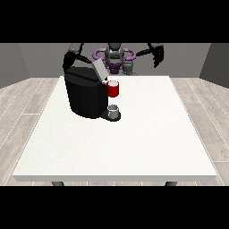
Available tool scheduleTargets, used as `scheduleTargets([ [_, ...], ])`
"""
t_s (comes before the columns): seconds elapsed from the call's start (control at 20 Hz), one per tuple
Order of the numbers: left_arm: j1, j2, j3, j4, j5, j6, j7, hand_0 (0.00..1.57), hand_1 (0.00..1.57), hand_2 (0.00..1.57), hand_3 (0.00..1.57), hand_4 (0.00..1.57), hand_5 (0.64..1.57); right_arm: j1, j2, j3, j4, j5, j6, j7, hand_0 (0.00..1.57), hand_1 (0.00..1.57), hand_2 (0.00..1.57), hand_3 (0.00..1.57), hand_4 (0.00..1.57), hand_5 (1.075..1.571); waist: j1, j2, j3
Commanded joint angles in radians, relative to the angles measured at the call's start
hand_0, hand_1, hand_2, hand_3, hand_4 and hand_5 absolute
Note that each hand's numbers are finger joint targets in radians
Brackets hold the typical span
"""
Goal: Insert the coffee pod into the coffee machine and close the lid
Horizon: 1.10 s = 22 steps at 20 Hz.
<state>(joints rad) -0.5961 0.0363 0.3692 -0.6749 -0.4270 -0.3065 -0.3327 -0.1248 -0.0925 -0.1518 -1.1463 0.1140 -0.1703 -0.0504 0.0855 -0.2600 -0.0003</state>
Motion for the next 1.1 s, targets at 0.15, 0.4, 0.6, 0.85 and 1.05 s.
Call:
scheduleTargets([
  [0.15, 0.083, -0.035, -0.005, -0.039, 0.039, -0.004, 0.043, 0.00, 0.00, 0.00, 0.00, 0.40, 1.571, -0.055, -0.002, 0.061, -0.100, -0.045, 0.129, -0.007, 0.00, 0.00, 0.00, 0.00, 0.00, 1.571, 0.035, -0.055, 0.0007],
  [0.4, 0.170, -0.035, -0.028, -0.104, 0.090, -0.019, 0.097, 0.00, 0.00, 0.00, 0.00, 0.46, 1.571, -0.064, -0.032, 0.108, -0.181, -0.029, 0.179, 0.076, 0.00, 0.00, 0.00, 0.00, 0.11, 1.571, 0.033, -0.094, 0.0005],
  [0.6, 0.180, -0.036, -0.128, -0.208, 0.190, -0.005, 0.130, 0.00, 0.00, 0.00, 0.00, 0.40, 1.571, -0.194, -0.090, 0.044, -0.128, -0.024, 0.158, 0.120, 0.00, 0.00, 0.00, 0.00, 0.00, 1.571, 0.077, -0.033, 0.0006],
  [0.85, 0.207, -0.023, -0.112, -0.331, 0.185, 0.026, 0.118, 0.00, 0.00, 0.00, 0.00, 0.38, 1.571, -0.257, -0.079, 0.005, -0.133, -0.100, 0.182, 0.136, 0.00, 0.00, 0.00, 0.00, 0.11, 1.571, 0.058, 0.090, 0.0005],
  [1.05, 0.262, -0.031, -0.152, -0.381, 0.195, 0.014, 0.056, 0.00, 0.00, 0.00, 0.00, 0.35, 1.571, -0.347, -0.129, -0.077, -0.075, -0.184, 0.224, 0.154, 0.00, 0.00, 0.00, 0.00, 0.08, 1.571, 0.093, 0.155, 0.0004],
])
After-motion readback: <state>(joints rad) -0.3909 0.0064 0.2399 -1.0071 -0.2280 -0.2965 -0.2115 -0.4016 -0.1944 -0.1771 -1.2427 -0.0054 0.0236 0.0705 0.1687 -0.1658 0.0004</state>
